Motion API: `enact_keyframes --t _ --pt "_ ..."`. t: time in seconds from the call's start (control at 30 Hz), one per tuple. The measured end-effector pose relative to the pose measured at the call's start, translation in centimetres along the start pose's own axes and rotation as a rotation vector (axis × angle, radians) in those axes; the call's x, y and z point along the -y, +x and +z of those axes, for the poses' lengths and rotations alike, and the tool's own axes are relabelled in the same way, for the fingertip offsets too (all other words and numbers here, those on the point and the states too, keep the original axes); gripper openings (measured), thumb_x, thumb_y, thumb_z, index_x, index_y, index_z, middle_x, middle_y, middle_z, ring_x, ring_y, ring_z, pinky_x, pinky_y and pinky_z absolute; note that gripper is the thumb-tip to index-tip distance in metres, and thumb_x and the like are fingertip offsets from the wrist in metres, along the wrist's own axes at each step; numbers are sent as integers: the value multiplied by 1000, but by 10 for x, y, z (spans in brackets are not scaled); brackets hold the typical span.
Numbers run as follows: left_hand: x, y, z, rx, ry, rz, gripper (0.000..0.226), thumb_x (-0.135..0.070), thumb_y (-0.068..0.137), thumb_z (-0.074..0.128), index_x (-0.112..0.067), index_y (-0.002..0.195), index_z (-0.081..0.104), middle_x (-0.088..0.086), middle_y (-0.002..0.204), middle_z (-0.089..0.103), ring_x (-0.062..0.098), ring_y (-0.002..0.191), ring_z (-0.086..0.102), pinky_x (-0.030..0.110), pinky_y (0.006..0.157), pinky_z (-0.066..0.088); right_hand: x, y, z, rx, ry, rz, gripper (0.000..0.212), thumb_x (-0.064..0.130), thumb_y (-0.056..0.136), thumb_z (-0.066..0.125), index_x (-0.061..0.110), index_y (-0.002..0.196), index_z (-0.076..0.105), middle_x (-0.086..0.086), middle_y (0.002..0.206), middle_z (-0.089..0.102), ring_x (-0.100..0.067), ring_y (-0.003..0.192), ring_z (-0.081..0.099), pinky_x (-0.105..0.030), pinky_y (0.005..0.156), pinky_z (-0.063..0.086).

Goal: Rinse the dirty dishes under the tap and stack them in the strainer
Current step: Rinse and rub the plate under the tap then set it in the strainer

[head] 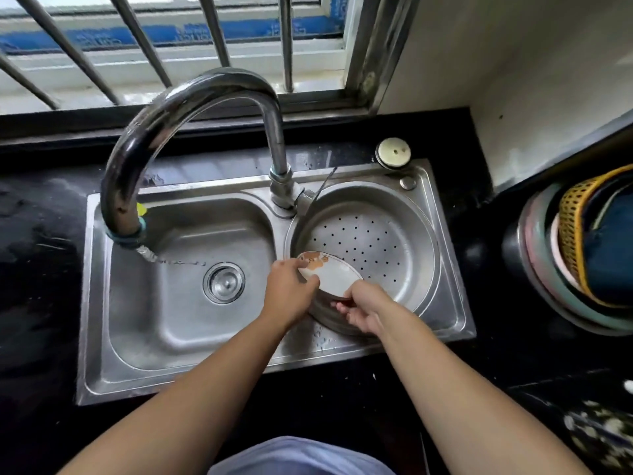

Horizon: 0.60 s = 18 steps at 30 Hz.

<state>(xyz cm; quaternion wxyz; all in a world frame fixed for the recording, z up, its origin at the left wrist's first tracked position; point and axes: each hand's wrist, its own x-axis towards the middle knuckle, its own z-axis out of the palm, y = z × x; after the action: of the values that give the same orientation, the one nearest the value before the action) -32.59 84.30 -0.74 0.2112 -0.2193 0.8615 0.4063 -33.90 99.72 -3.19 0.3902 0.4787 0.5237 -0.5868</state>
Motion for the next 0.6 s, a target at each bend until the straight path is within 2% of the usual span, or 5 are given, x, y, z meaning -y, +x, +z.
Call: enact_keyframes --t 0.07,0.17,0.3,0.43,0.6 --pt "-2 3 2 -27 -9 -35 39 -15 84 67 -12 123 72 16 122 67 28 118 61 18 85 35 -5 9 5 79 26 78 28 -5 95 31 -3 104 57 -17 61 66 -11 30 51 -15 32 39" --pt "-7 10 -1 -32 60 -44 41 -9 85 63 -8 125 70 18 129 63 30 117 61 23 96 40 -9 16 7 94 -63 104 20 0 93 38 -2 99 57 -12 59 67 -12 35 56 -16 33 39" --pt "-16 18 -3 -38 169 5 39 -9 89 61 -6 127 66 18 129 58 36 115 61 36 101 45 -1 35 0 -131 -405 -160 49 11 87 49 15 135 52 -9 113 66 -25 53 65 -23 40 45" --pt "-18 19 1 -34 241 60 46 -9 87 63 -8 133 58 16 130 55 37 114 59 39 97 47 1 54 -4 -209 -888 -483 49 17 90 53 24 138 59 -7 136 64 -36 105 68 -36 86 57" --pt "-9 20 6 -43 285 92 50 -9 86 64 -11 135 55 15 129 53 40 108 61 43 91 51 -8 70 4 -114 -1151 -551 47 28 96 54 37 142 55 -13 133 63 -36 118 60 -40 95 51"
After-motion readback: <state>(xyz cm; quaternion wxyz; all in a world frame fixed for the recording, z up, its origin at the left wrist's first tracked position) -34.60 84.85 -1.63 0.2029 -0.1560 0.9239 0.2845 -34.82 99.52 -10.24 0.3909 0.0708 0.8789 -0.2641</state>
